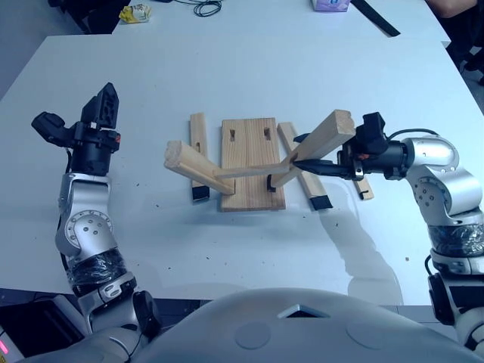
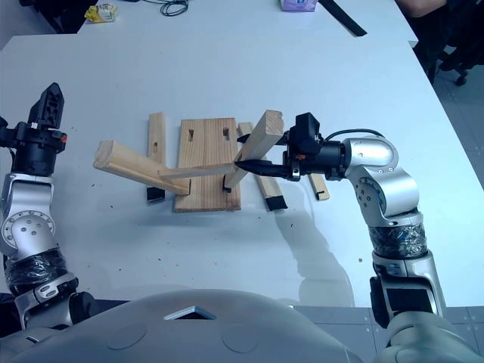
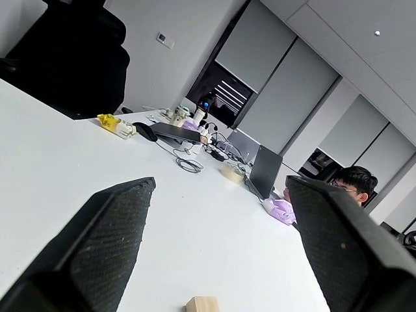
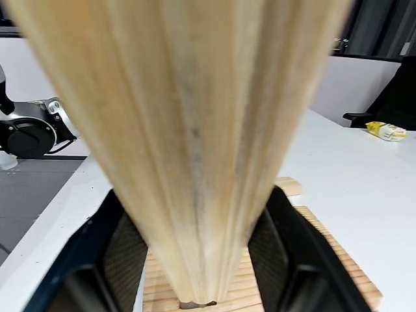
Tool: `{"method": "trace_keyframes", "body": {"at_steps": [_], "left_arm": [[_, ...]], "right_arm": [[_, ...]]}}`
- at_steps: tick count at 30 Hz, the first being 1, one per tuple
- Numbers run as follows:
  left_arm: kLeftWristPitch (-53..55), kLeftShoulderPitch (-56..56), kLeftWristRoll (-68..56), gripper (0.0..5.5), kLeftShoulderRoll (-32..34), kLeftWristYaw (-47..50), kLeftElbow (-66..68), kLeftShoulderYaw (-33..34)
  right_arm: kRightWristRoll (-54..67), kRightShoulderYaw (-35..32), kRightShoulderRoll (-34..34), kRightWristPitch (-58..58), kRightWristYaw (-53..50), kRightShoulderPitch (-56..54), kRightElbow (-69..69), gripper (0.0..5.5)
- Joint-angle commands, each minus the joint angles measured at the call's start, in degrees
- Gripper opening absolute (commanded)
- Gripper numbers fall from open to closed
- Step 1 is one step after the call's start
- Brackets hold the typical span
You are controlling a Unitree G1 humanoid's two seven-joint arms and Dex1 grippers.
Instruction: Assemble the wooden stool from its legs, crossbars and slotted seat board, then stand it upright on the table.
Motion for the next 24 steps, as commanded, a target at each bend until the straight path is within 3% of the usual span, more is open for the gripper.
{"method": "trace_keyframes", "body": {"at_steps": [1, 15, 24], "left_arm": [[0.5, 0.3, 0.1, 3.74, 0.7, -0.4, -0.5, -0.1], [-0.8, 3.8, -0.5, 3.74, -0.6, 0.4, -3.9, 1.9], [-1.6, 5.1, -0.1, 3.74, -1.8, 0.8, -5.2, 1.4]], "right_arm": [[-0.6, 0.7, -2.0, 1.2, 0.2, -0.2, -1.3, 2.05], [0.3, 1.4, -6.2, 3.0, 3.7, -3.7, -0.5, 2.05], [-1.3, 3.9, -5.2, 1.9, 2.9, -3.0, -1.5, 2.05]]}}
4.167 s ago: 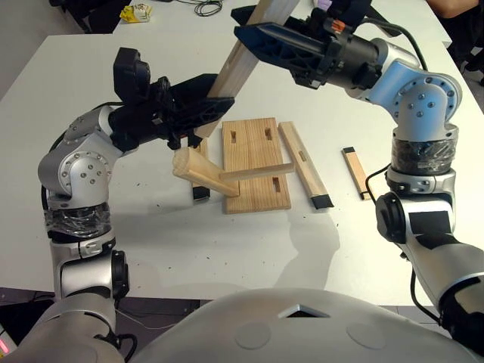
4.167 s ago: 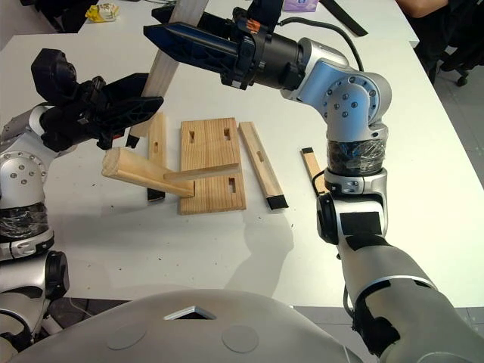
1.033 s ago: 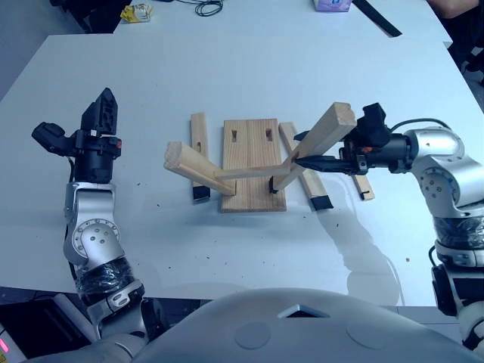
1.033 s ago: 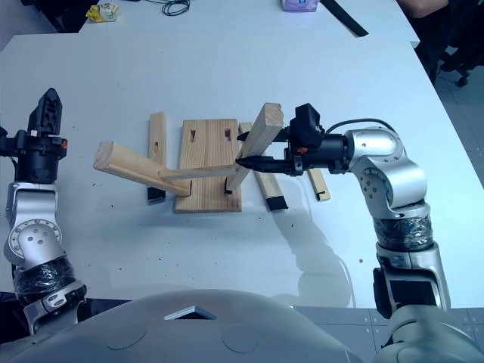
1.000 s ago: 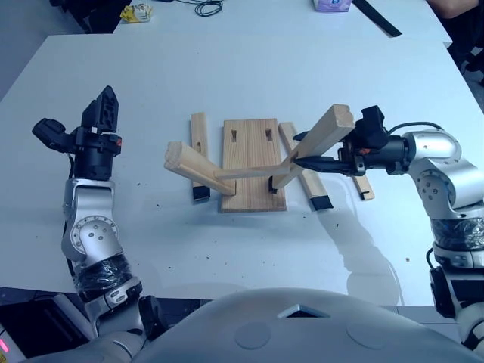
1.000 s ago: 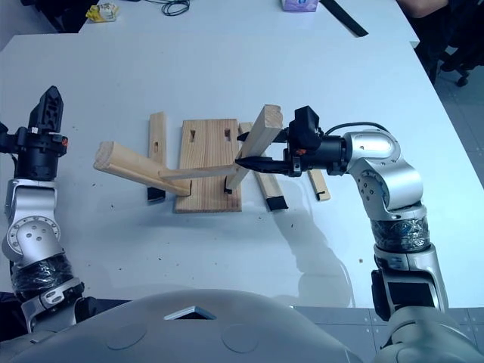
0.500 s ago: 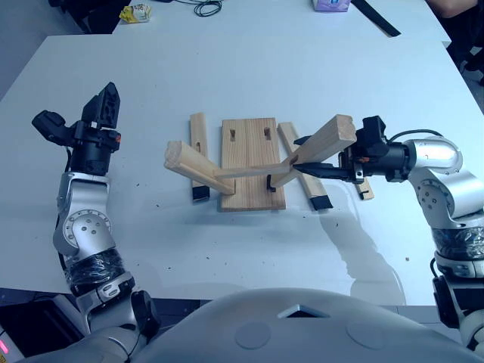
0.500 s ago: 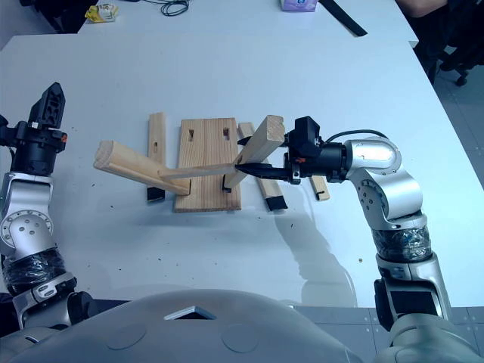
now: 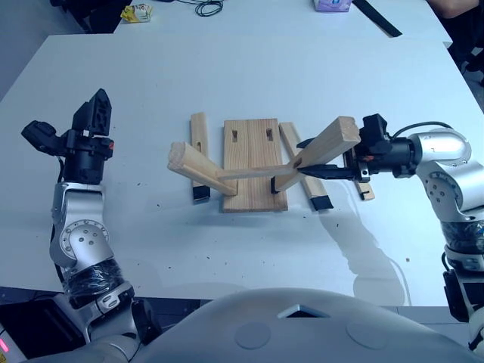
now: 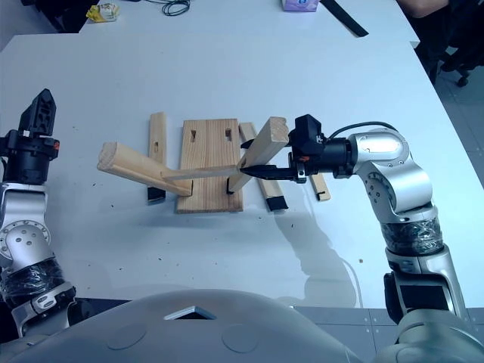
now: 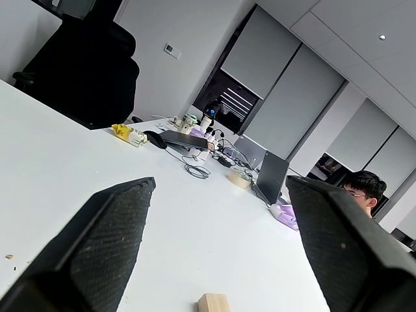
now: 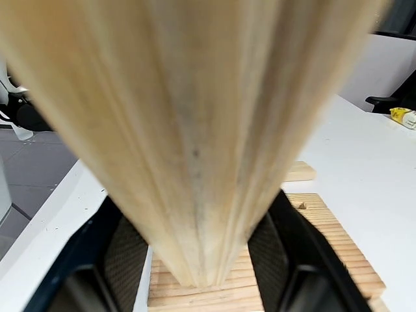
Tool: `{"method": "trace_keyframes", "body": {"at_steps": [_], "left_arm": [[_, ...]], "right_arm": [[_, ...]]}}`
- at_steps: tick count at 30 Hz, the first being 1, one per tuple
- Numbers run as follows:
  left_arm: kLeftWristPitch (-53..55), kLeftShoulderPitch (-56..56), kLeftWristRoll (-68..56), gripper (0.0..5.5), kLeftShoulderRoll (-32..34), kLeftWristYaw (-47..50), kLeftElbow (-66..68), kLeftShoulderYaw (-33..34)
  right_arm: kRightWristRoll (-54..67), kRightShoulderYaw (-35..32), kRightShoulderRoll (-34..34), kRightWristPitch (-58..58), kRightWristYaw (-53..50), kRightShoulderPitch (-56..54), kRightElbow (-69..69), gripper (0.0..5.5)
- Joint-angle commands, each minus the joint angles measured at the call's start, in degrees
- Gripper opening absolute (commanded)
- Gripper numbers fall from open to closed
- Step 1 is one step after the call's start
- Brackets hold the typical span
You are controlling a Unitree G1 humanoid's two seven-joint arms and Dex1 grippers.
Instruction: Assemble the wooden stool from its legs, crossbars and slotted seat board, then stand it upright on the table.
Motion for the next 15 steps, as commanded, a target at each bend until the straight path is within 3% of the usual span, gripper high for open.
{"method": "trace_keyframes", "body": {"at_steps": [1, 15], "left_arm": [[-0.4, 0.9, 0.2, 3.74, -0.5, 0.6, -1.1, -0.2], [-1.2, 3.1, 0.2, 3.74, -2.1, 1.2, -3.4, -0.4]], "right_arm": [[-0.9, 2.0, 0.3, 0.1, 0.0, -0.1, -1.6, 2.05], [-1.9, 2.9, -1.2, -0.1, -0.2, -2.2, -1.4, 2.05]]}}
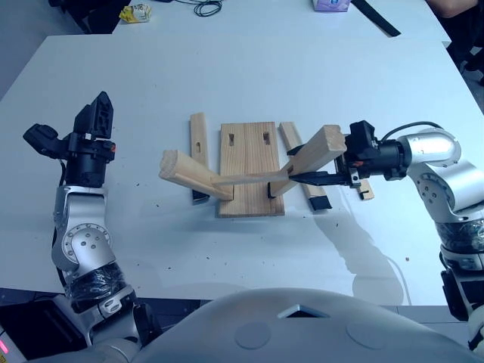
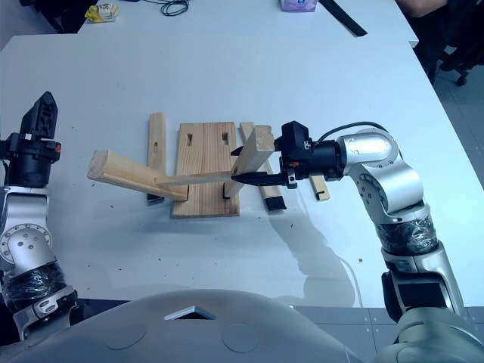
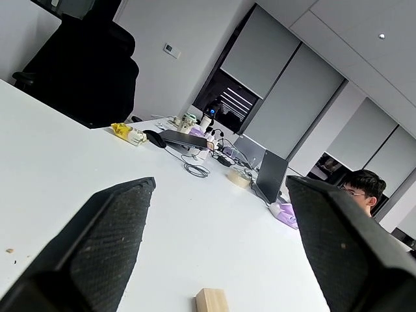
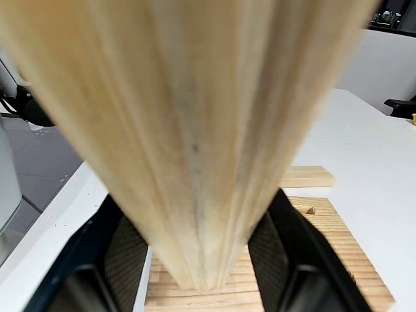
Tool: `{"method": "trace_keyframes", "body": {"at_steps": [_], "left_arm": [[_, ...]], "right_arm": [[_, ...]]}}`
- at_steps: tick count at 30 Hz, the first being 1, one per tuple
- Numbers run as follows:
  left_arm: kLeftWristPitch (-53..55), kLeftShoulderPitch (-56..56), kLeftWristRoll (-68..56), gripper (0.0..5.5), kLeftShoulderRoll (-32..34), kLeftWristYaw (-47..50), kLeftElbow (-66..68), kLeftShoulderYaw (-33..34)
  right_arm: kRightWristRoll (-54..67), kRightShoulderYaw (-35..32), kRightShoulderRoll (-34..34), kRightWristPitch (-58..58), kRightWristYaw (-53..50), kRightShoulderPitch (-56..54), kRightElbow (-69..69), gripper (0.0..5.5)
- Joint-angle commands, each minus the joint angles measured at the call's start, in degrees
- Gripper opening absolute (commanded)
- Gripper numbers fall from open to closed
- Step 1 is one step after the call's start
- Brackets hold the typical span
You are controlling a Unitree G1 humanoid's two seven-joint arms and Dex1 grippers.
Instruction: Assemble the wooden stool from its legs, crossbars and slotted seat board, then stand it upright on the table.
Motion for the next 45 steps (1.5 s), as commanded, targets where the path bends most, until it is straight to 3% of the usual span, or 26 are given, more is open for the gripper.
{"method": "trace_keyframes", "body": {"at_steps": [1, 9, 16, 28, 45], "left_arm": [[-0.8, 1.3, 0.1, 3.74, -1.0, 0.9, -1.4, -0.2], [1.6, 2.5, -2.3, 3.74, -1.6, 3.1, -6.6, -1.8], [6.9, 1.6, -7.2, 3.74, 2.7, 5.0, -16.5, -4.1], [10.0, -0.6, -9.8, 3.74, 8.0, 8.8, -30.5, -11.6], [6.9, -2.5, -4.8, 3.74, 2.7, 14.0, -30.9, -20.4]], "right_arm": [[-1.8, -0.6, -1.3, -0.7, -0.2, -0.8, -0.1, 2.05], [-6.2, -0.4, -2.2, -5.9, -2.6, 3.5, -4.2, 2.05], [-5.3, 0.2, -2.2, -4.4, -4.9, 5.4, -6.6, 2.05], [-4.9, 2.2, -3.5, 2.6, -5.2, -0.9, -3.5, 2.05], [-7.7, 7.2, -4.0, 4.2, -4.3, -5.4, -3.2, 2.05]]}}
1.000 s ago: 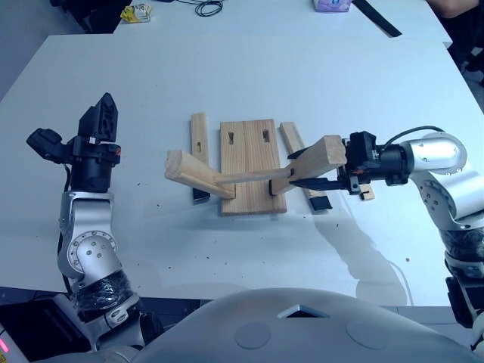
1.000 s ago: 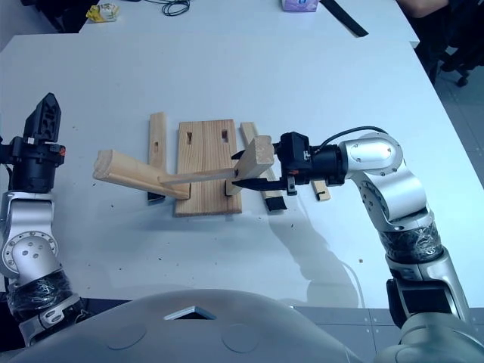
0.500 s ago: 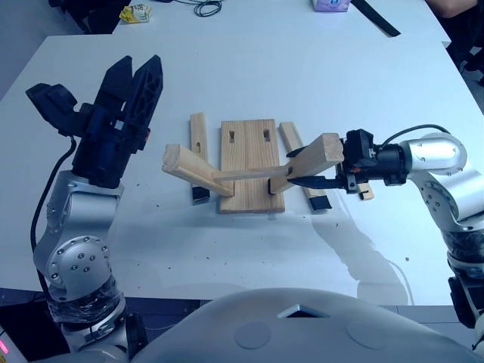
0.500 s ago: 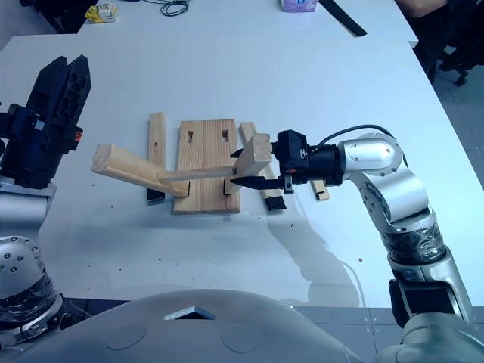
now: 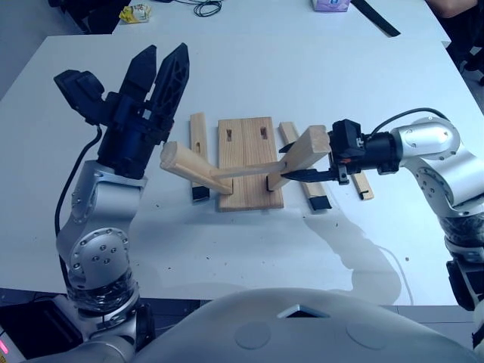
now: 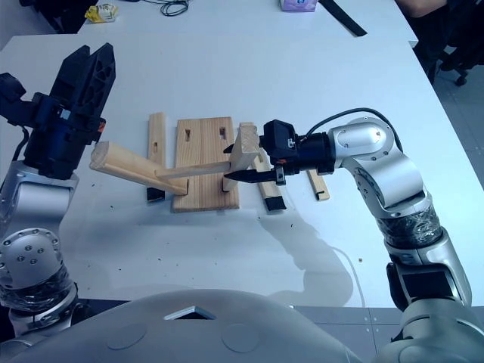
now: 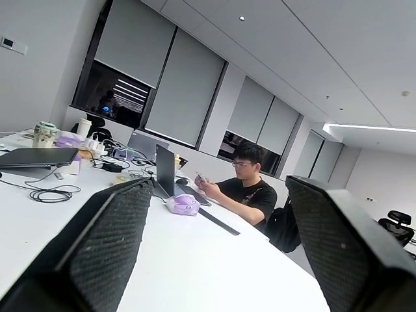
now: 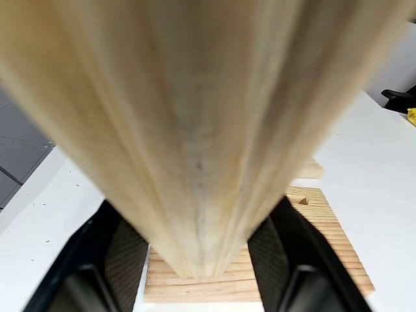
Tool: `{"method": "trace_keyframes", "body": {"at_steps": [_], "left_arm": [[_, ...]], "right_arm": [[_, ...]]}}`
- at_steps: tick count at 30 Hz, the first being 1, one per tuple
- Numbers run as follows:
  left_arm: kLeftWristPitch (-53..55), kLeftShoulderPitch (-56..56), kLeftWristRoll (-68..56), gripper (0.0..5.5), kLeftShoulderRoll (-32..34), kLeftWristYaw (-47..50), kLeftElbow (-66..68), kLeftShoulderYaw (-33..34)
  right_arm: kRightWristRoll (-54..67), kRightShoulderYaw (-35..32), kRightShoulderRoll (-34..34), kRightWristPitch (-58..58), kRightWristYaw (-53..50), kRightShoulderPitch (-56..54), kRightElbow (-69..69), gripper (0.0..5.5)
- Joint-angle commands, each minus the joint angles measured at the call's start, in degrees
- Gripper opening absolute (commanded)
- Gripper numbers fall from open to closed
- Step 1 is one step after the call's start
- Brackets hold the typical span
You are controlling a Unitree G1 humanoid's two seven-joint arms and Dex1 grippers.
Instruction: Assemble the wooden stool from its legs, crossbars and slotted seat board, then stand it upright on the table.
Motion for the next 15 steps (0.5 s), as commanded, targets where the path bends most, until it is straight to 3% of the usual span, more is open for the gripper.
{"method": "trace_keyframes", "body": {"at_steps": [1, 15], "left_arm": [[-0.8, -0.1, 1.2, 3.74, -1.2, 1.4, -1.0, -1.6], [-3.2, 0.0, 4.3, 3.74, -3.3, 1.7, 0.1, -4.7]], "right_arm": [[-3.8, 2.7, -1.2, 1.5, 0.2, -0.9, 0.7, 2.05], [1.1, -0.2, 1.3, 8.5, -0.8, -5.5, 1.3, 2.04]]}}
